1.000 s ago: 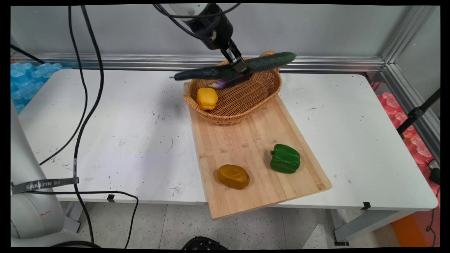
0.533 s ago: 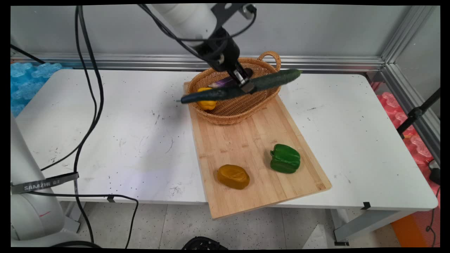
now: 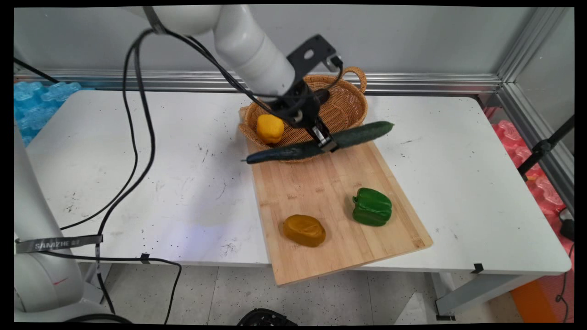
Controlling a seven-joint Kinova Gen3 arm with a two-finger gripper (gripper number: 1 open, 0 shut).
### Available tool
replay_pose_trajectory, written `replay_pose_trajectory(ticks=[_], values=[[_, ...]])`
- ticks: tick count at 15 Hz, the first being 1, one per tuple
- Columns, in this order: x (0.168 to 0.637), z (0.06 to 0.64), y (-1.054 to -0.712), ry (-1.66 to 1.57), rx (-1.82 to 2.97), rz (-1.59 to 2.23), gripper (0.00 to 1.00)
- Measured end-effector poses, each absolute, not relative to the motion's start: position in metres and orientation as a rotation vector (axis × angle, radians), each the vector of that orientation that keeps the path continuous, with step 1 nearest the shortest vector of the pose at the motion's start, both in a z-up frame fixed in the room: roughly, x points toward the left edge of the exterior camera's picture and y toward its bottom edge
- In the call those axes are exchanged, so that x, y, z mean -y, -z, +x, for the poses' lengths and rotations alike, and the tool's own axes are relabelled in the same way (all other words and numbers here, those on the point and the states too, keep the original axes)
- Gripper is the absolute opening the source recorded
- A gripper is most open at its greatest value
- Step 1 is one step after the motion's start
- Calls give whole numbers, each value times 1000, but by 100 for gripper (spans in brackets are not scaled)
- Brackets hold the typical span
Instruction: Place the picked object on the cutting board
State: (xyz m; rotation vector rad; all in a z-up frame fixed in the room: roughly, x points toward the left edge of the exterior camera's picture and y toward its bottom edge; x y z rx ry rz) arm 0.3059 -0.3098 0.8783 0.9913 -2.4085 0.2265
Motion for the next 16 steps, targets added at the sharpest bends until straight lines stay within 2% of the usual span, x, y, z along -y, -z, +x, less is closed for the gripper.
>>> replay_pose_trajectory(ticks=[9, 16], values=[[319, 275, -825, -199, 2478, 945, 0], [322, 260, -805, -188, 2523, 925, 0]])
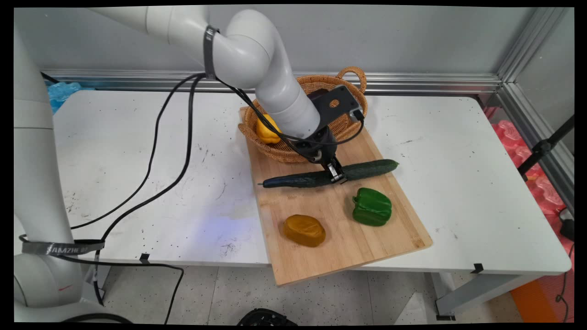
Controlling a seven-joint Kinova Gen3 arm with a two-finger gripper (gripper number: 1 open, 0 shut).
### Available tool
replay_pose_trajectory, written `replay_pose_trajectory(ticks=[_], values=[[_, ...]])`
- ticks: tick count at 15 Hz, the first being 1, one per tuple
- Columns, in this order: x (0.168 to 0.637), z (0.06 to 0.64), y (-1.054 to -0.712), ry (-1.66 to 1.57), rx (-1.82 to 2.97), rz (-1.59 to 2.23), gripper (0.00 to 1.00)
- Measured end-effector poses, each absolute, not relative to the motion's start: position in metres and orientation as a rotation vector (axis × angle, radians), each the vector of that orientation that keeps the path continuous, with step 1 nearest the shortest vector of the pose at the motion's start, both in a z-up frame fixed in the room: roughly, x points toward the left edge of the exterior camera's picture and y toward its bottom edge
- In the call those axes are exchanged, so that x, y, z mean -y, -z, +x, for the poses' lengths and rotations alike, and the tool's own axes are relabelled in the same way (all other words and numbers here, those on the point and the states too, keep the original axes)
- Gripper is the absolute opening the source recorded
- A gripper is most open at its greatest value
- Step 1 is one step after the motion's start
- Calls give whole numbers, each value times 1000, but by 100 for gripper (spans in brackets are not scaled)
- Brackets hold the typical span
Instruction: Place the picked object on the cutting board
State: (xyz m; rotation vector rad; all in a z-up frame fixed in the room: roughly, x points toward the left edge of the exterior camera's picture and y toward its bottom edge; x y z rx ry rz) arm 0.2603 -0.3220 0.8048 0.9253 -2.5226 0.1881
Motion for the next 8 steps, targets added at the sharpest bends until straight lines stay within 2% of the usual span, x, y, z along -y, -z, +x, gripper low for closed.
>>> replay_pose_trajectory(ticks=[8], values=[[322, 252, -789, -182, 2578, 901, 0]])
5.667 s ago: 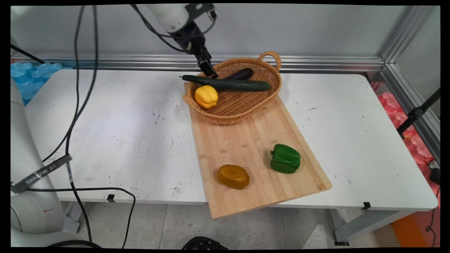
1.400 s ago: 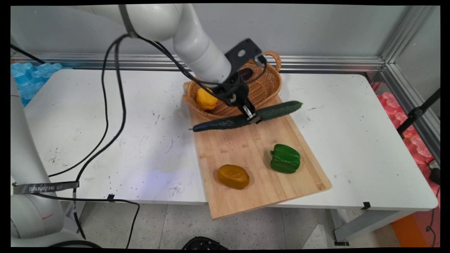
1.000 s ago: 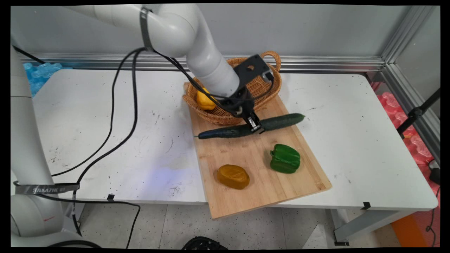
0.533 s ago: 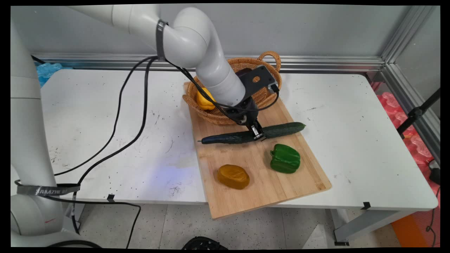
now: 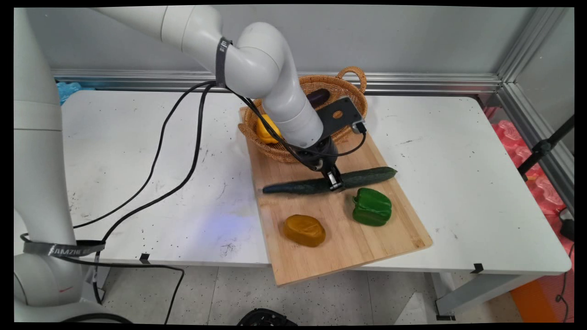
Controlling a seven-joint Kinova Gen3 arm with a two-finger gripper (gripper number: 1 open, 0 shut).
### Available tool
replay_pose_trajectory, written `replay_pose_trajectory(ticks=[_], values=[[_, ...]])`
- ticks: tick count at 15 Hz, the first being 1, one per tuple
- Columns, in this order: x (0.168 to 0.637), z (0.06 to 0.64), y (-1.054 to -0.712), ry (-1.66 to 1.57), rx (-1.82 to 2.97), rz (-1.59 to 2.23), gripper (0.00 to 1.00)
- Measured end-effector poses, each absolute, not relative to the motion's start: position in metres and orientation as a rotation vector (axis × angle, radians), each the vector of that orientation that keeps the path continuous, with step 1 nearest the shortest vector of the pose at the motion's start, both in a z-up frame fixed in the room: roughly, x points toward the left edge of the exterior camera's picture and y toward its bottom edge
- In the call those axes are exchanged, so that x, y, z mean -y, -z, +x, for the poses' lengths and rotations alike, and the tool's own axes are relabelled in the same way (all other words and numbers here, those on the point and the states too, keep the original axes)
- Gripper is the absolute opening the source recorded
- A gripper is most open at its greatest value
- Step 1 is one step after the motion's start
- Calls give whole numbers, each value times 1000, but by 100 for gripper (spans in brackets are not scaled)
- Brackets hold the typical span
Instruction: Place the picked object on the cutting board
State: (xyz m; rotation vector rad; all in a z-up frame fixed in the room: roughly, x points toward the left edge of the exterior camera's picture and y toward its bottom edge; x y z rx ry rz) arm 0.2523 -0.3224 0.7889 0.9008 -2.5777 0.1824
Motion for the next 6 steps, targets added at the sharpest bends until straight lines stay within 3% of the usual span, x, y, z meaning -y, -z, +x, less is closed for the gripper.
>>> replay_pose_trajectory(ticks=[1, 6], values=[[322, 252, -788, -183, 2584, 897, 100], [322, 252, -786, -190, 2603, 874, 100]])
